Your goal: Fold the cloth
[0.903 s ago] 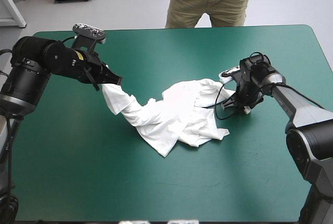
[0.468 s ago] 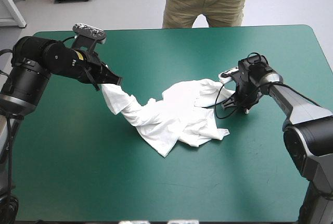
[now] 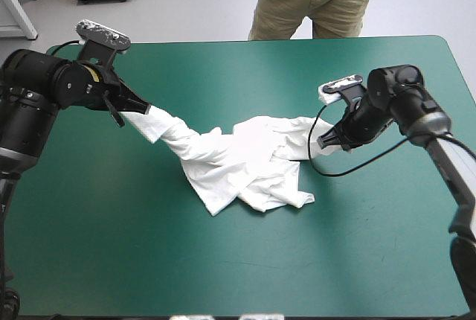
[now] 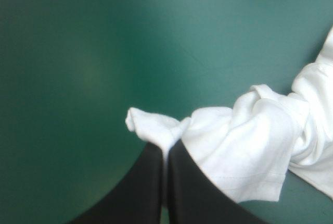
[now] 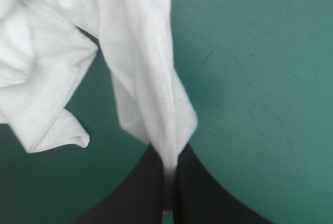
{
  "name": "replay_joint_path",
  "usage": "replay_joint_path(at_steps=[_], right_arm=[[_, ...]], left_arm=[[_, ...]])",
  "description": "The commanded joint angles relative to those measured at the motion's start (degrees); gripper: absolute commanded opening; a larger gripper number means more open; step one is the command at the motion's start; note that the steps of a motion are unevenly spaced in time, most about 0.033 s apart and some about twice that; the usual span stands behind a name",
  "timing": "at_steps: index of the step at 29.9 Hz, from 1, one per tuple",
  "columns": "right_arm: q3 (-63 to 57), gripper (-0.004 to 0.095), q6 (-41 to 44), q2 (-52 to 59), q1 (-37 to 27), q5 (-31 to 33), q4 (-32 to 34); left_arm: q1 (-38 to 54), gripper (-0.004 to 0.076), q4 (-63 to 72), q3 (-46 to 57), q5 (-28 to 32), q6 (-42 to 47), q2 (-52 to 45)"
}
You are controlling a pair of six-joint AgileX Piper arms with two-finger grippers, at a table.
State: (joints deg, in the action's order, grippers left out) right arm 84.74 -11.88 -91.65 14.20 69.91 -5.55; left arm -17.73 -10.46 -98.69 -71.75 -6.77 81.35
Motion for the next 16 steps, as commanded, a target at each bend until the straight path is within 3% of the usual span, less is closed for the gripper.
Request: replay_joint_path(at_steps=[1,7,16], right_arm=[[5.1,-0.0017,-2.6,11.2,-0.2,1.6,-5.4],[21.7,-0.0017,-2.8,21.2,-0.2,0.2,-3.8],[45.9,-0.0017,-1.2,24.7,-0.2,-3.1,-2.5]], left_arm=[[-0.4,-0.0009,-3.4,-5.2,-2.0,1.2,-2.4],[-0.4,-0.0009,-8.4,-17.4,-1.5,3.7,-2.4],[-0.4,-0.0009,-8.9,-35.6,1.6,5.9,-5.6]])
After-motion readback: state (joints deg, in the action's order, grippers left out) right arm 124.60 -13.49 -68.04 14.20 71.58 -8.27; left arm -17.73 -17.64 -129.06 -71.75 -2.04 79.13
